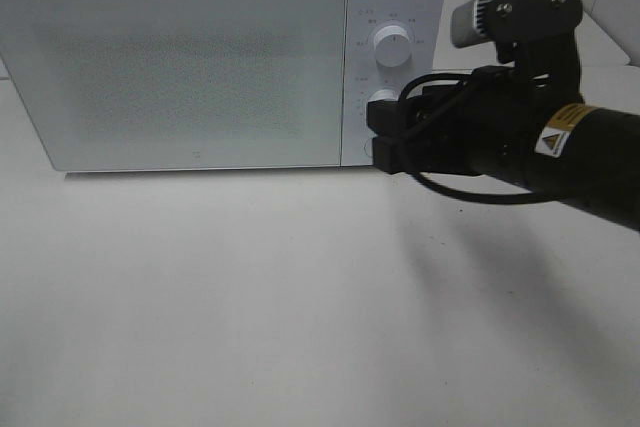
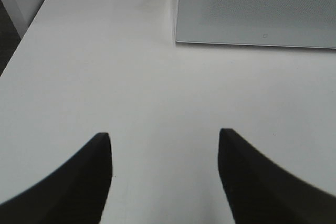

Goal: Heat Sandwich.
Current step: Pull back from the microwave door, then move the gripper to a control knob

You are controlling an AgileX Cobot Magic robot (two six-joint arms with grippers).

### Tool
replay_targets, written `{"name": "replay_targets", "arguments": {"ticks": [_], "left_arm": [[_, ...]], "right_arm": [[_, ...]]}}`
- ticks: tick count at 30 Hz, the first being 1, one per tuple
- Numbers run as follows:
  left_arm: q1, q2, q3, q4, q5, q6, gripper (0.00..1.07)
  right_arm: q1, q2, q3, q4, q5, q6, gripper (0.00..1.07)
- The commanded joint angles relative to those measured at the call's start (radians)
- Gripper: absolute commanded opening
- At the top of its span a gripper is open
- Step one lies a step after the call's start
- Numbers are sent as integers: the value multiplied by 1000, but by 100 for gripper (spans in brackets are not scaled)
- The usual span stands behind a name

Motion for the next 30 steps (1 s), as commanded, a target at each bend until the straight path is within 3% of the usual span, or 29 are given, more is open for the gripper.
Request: {"name": "replay_targets", "arguments": {"ticks": [1,7,12,30], "left_arm": [[-3,-23,3,3,-17,-4,58],[-3,-23,3,3,-17,-4,58],[-3,-23,3,3,-17,-4,58],[-3,-23,3,3,-17,-5,58]], "right_arm": [[59,76,-2,115,-124,-83,59],[163,215,-3,369,-347,-245,59],[184,293,-42,466,-424,-301,59],[181,529,-202,598,-574,-382,59]]}}
